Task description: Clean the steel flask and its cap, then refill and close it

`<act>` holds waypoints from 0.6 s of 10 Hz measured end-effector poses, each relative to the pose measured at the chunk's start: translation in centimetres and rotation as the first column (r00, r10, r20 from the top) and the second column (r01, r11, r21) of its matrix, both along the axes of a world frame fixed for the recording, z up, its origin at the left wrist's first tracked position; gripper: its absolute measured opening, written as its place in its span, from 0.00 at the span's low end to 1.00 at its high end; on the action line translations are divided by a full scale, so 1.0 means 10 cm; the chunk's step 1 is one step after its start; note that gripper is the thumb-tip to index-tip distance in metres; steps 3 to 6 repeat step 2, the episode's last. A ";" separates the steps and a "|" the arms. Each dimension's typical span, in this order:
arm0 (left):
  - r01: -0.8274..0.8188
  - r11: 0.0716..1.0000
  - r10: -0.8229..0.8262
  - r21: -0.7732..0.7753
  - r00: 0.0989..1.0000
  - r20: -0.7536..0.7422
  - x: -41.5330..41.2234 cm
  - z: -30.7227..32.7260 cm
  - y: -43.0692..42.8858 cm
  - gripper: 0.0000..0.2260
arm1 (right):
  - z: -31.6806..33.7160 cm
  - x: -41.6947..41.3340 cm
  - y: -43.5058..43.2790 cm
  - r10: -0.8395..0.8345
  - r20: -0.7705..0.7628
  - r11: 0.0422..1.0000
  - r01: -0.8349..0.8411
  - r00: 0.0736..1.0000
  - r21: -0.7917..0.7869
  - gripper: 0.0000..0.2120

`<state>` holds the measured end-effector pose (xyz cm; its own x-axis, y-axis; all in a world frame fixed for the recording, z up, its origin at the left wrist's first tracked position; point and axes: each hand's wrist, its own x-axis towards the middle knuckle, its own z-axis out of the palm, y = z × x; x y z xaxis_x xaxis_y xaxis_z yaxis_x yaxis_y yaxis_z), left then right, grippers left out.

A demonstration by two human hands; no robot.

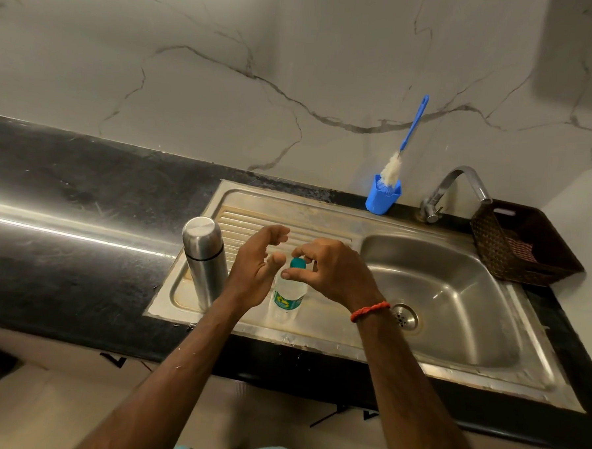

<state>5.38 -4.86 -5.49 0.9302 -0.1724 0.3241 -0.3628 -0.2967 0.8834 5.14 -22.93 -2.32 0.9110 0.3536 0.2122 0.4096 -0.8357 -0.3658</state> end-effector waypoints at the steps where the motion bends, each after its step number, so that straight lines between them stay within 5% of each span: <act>1: 0.020 0.999 -0.022 0.033 0.999 0.040 0.03 0.02 0.02 0.46 | 0.03 -0.03 -0.01 -0.010 0.014 1.000 0.010 1.000 0.018 0.26; 6: 0.075 0.995 -0.079 0.059 0.994 0.072 0.08 0.04 0.01 0.46 | 0.11 -0.03 -0.04 -0.033 0.002 0.996 0.033 0.999 0.079 0.23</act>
